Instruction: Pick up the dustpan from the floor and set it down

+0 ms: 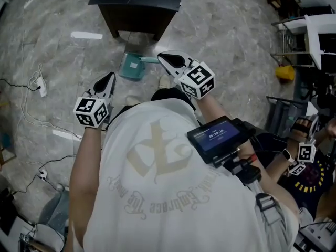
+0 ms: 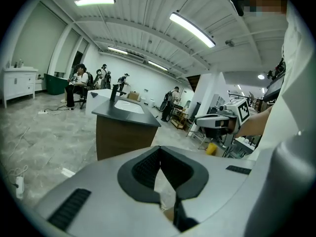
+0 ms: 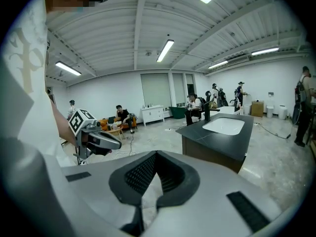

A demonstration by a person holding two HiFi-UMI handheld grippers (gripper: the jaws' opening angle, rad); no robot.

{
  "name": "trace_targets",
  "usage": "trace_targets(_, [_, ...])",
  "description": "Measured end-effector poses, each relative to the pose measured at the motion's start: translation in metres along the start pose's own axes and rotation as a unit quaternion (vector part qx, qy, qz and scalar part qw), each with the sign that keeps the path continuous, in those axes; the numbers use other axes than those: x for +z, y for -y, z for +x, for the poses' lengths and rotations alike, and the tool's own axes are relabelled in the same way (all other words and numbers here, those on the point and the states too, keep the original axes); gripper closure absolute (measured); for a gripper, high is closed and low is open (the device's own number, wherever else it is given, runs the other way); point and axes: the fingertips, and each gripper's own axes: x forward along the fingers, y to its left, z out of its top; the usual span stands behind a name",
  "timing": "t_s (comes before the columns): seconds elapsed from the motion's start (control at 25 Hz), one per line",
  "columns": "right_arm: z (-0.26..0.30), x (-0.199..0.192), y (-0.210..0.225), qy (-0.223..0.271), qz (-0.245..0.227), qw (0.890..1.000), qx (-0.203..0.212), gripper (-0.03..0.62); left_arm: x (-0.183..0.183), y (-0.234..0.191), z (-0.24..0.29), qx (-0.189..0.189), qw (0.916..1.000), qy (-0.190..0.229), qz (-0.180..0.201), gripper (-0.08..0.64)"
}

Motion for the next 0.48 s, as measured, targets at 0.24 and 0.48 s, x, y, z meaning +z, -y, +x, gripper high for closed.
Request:
trace_targets(0.24, [-0.0009,0.0007,0.002,0.001,0.003,1.0,-0.005,0.577,0.0035,0.0007,0.004,-0.008,0.9999,-0.004,0.006,0.549])
trace_targets(0.48, [0.0005,0.0013,0.0031,0.002,0.003,1.0,-0.006,0.577,0.0028,-0.0004,0.005,-0.009,0.9999,-0.006,0.008,0.549])
